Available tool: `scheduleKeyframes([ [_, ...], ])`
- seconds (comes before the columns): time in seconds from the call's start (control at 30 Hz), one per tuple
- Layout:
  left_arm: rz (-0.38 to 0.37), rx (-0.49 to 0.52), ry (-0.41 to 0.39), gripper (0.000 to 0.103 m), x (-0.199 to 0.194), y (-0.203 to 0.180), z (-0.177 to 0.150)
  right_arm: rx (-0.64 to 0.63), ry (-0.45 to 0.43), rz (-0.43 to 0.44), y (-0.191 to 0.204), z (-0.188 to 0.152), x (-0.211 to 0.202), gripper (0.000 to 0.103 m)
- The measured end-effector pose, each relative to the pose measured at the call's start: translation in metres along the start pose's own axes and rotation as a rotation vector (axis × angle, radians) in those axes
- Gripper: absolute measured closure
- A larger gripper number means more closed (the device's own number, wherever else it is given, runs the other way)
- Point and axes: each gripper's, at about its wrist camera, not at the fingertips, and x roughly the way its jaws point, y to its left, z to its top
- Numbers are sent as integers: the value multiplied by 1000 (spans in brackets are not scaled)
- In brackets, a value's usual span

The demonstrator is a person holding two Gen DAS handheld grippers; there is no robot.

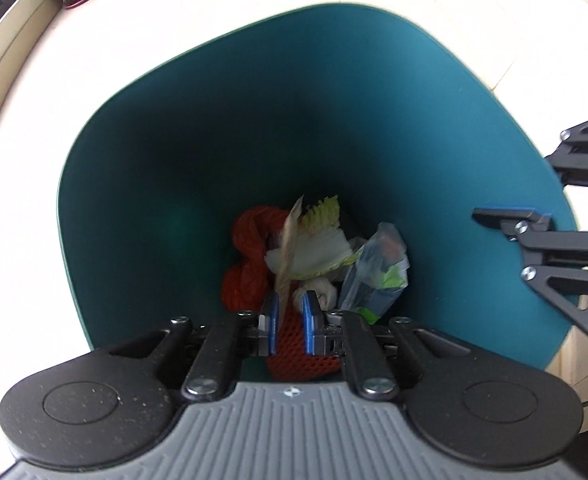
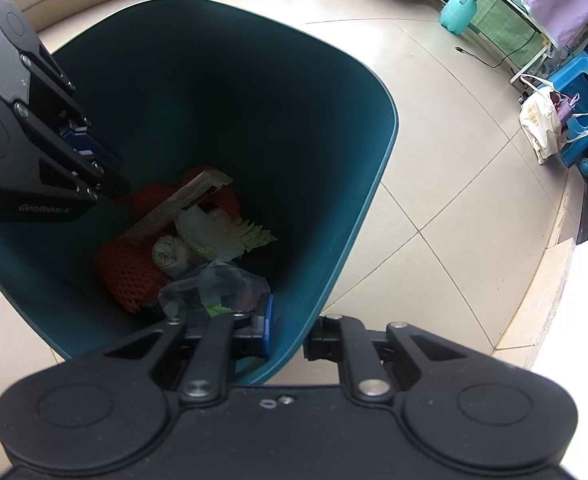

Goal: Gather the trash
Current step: 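Open the left gripper to release the wrapper into the basket, then lower the left gripper to the orange chip bag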

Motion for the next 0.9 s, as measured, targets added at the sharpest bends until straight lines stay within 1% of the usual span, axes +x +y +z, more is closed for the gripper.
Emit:
scheduleKeyframes([
  [0.17, -27, -23, -55, 91, -21, 5, -4, -3, 3, -3, 0, -1, 1, 90],
  [0.2, -27, -26, -67, 88, -25, 6, -5, -3, 4, -3, 0, -1, 1, 90],
  [0.23, -30, -26, -78, 86, -30, 6, -7, -3, 5, -3, 1, -1, 1, 90],
  [0.3, -17, -17, -114, 69, -42, 5, -12, -4, 7, -5, 1, -1, 1, 90],
  [0.33, -8, -13, -133, 65, -48, 4, -15, -6, 10, -7, 1, 0, 1, 90],
  [0.4, -12, -18, -165, 51, -61, 5, -21, -8, 13, -11, 2, 0, 1, 90],
  [0.47, -14, -26, -192, 46, -74, 8, -28, -9, 15, -11, 2, 1, 1, 90],
  [0.53, -4, -35, -209, 44, -86, 12, -35, -9, 17, -14, 3, 1, 2, 90],
  [0.63, 2, -70, -226, 38, -99, 21, -48, -7, 19, -14, 3, 1, 2, 90],
  [0.7, 8, -98, -239, 30, -110, 33, -59, -8, 20, -15, 3, 1, 3, 90],
  [0.83, 34, -155, -259, 25, -129, 57, -84, -7, 20, -14, 3, 1, 3, 90],
  [0.87, 48, -171, -262, 21, -132, 62, -90, -7, 21, -14, 3, 1, 3, 90],
  [0.9, 53, -187, -263, 21, -135, 69, -96, -7, 21, -13, 3, 0, 3, 90],
])
